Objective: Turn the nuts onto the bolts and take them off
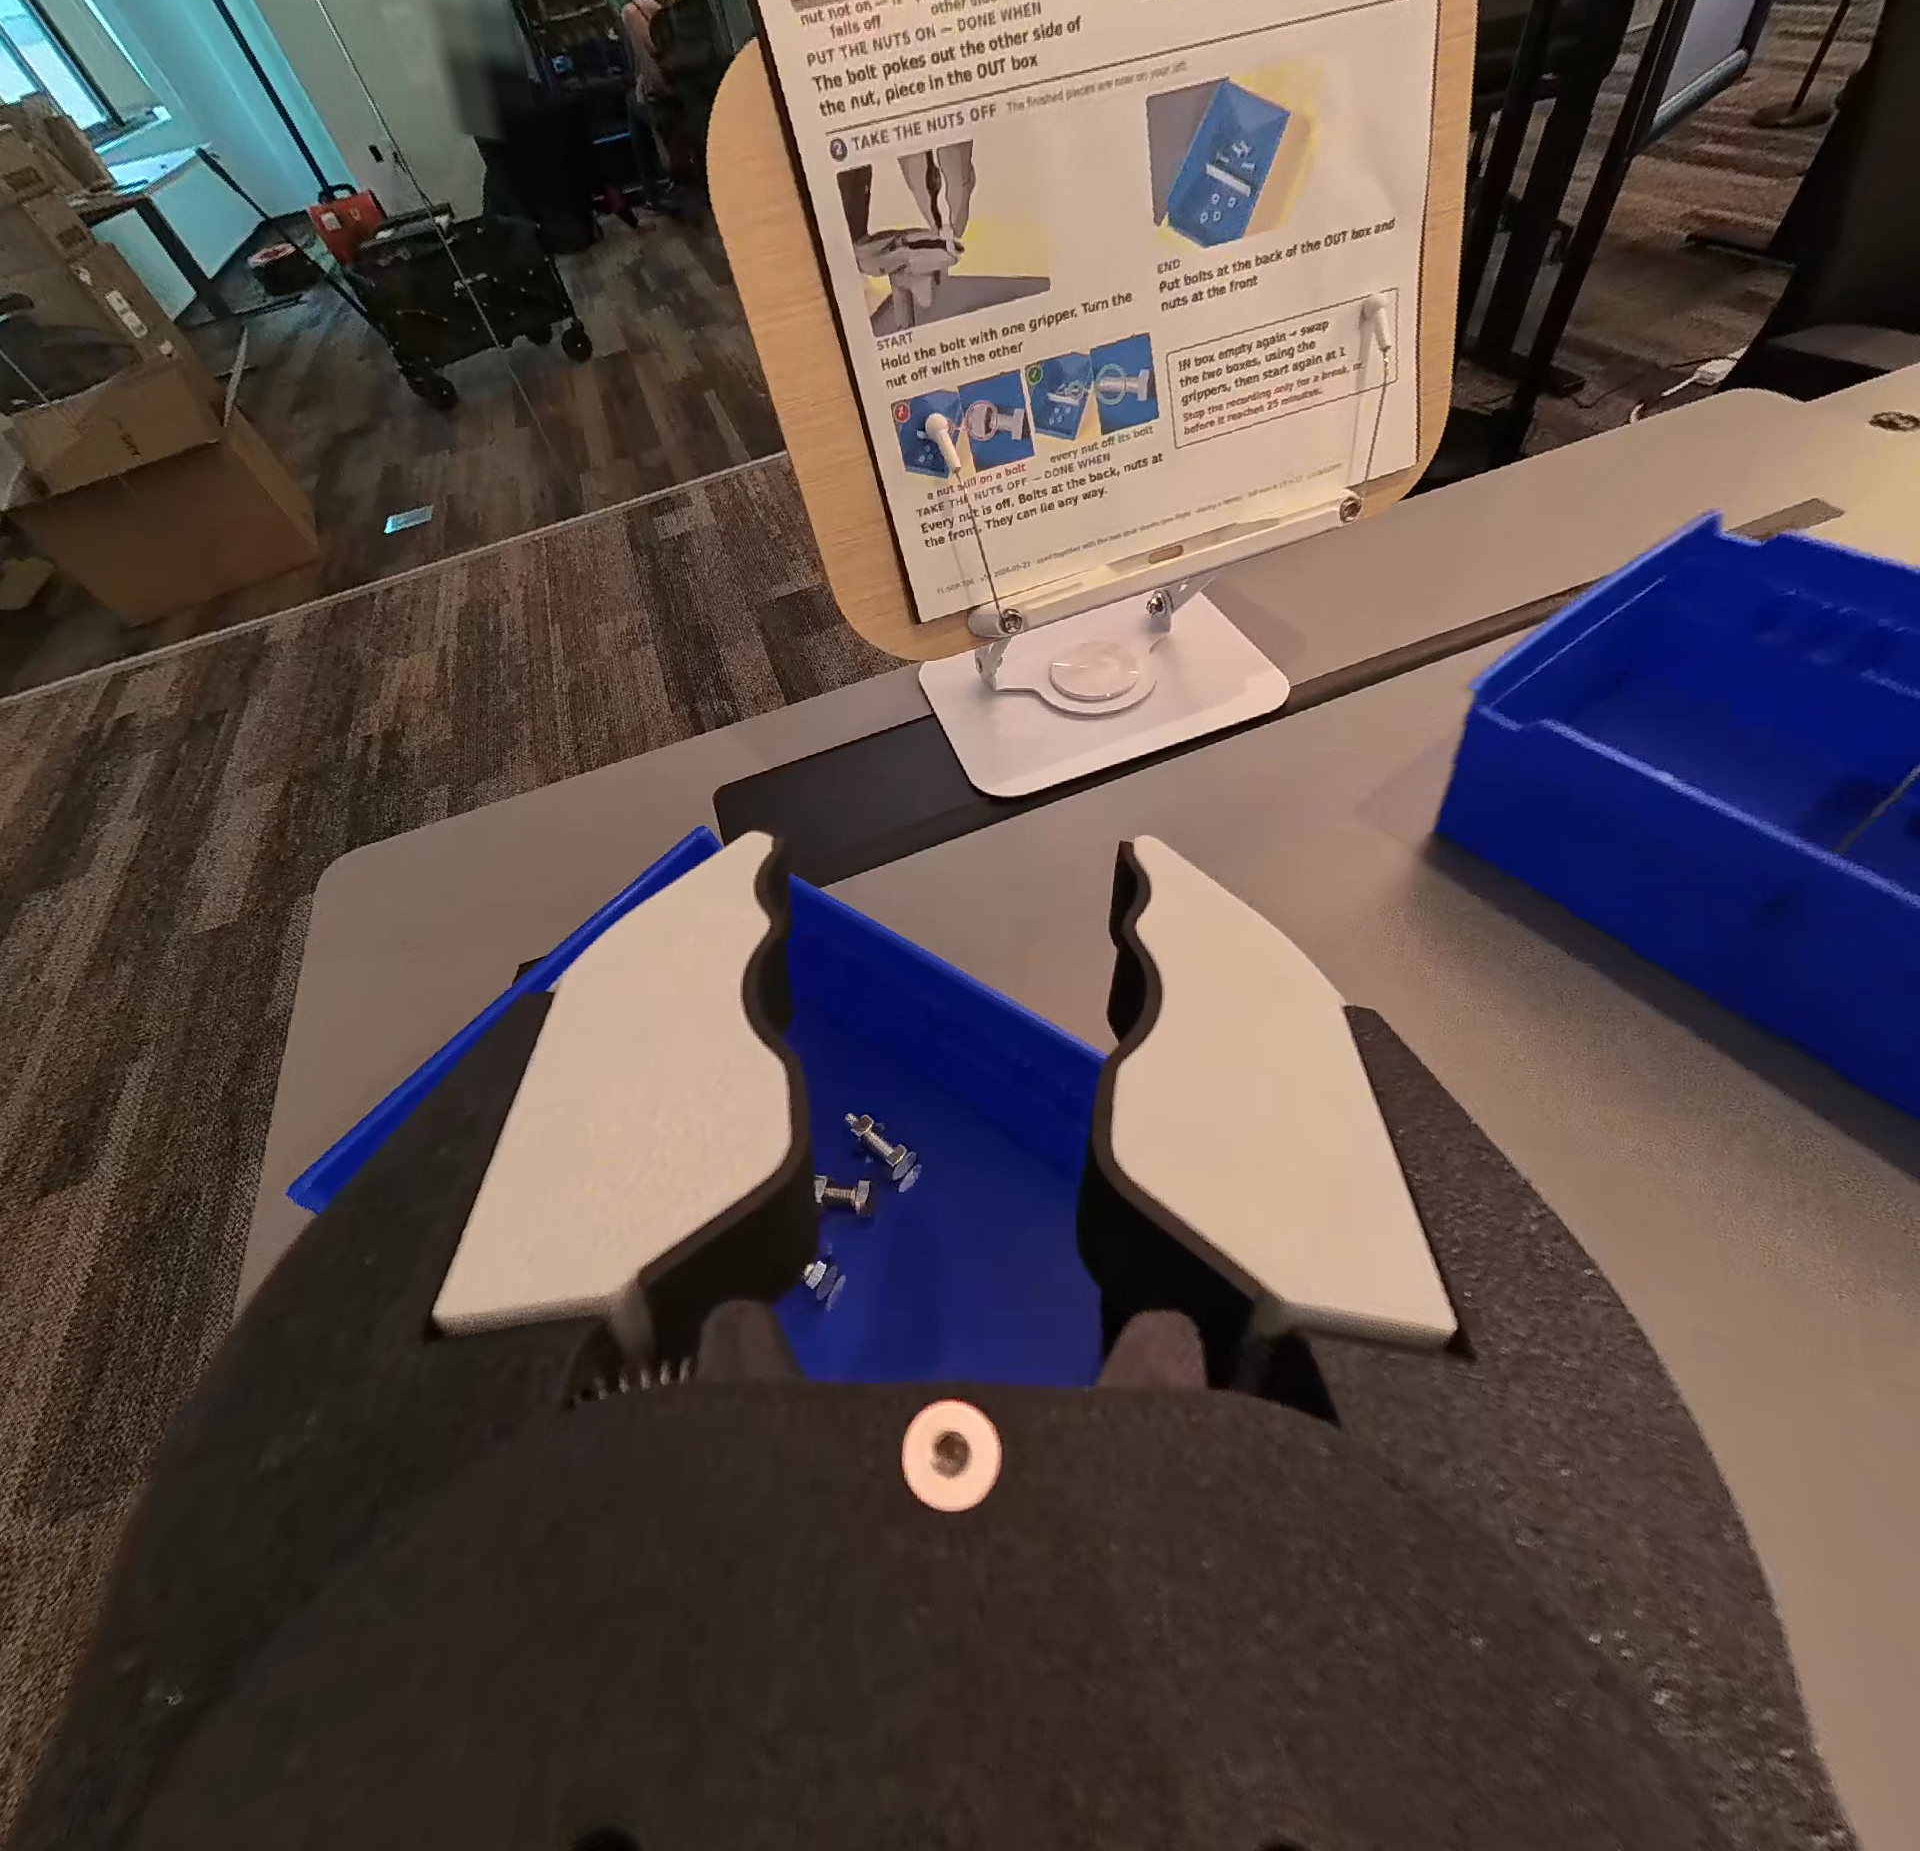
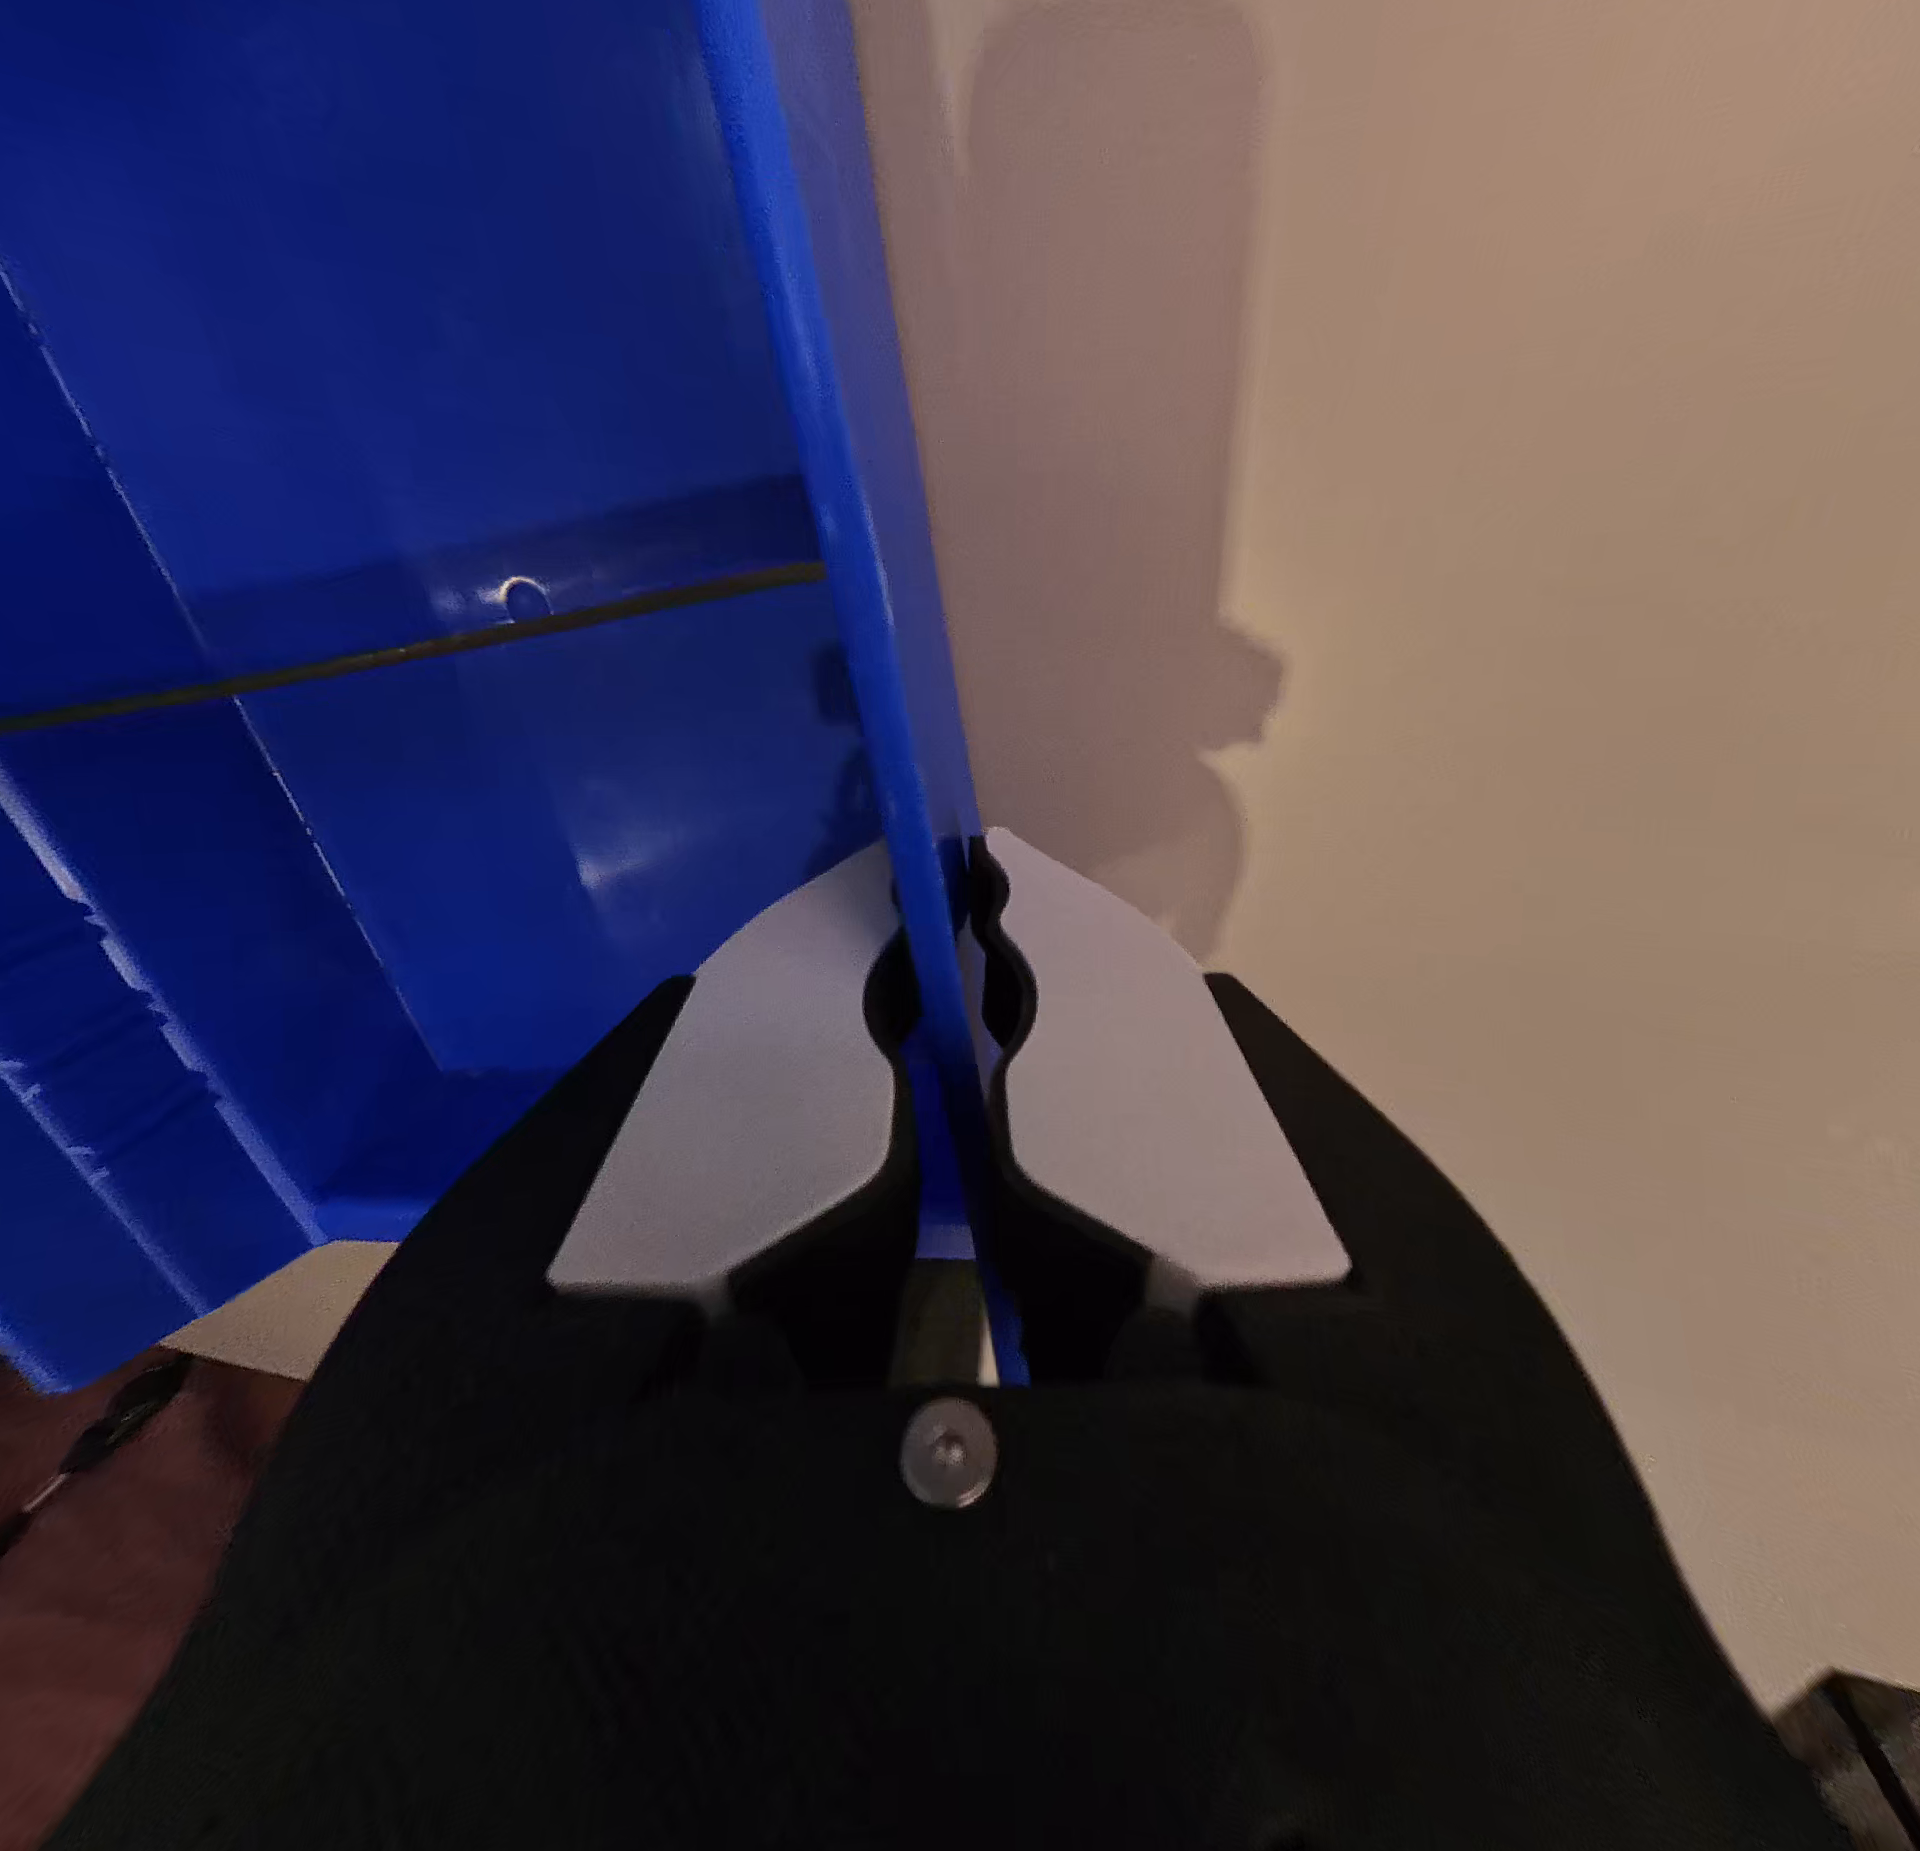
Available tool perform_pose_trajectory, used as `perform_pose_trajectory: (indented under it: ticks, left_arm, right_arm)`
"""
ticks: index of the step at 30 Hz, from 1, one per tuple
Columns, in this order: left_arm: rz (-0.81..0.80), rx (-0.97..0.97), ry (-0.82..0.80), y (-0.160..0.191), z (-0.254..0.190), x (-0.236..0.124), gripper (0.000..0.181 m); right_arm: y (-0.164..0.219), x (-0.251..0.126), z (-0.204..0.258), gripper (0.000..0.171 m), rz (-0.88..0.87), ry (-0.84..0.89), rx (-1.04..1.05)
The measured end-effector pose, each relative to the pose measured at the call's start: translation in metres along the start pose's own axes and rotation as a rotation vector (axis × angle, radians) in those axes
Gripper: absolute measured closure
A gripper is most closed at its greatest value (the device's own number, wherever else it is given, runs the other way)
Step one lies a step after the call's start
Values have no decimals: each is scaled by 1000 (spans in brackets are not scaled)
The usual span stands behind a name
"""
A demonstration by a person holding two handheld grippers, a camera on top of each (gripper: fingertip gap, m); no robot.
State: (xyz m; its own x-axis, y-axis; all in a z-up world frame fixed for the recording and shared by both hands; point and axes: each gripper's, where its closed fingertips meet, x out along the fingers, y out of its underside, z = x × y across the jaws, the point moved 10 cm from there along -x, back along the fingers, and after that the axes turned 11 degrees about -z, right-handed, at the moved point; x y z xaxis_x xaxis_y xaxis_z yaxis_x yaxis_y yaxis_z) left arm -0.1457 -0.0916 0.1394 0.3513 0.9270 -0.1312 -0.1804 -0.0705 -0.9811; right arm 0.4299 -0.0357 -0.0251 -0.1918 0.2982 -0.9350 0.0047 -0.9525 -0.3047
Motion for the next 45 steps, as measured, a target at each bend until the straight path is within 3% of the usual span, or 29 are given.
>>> perform_pose_trajectory:
  ticks: [12,17,25,30,32,34,39,42,45]
  left_arm:
    - [-10,-76,-122,7,37,-15,119]
    - [-25,-78,-81,3,34,-24,118]
    - [-29,-94,-115,-2,43,-70,118]
    - [94,-206,-216,38,68,-93,116]
    - [108,-275,-243,58,72,-102,117]
    - [119,-333,-244,78,70,-107,117]
    - [75,-298,-399,112,57,-100,128]
    - [209,-323,-406,128,56,-88,119]
    - [335,-339,-420,142,60,-76,118]
  right_arm:
    - [38,-34,-115,164,-4,79,188]
    - [42,-37,-123,164,-25,65,159]
    - [48,-40,-132,163,6,26,28]
    - [51,-42,-135,163,3,19,12]
    - [51,-43,-131,154,-13,72,-38]
    - [49,-49,-129,138,-59,161,-80]
    - [38,-84,-114,128,-365,272,-72]
    - [39,-105,-99,128,-563,214,39]
    - [43,-110,-85,128,-612,162,34]
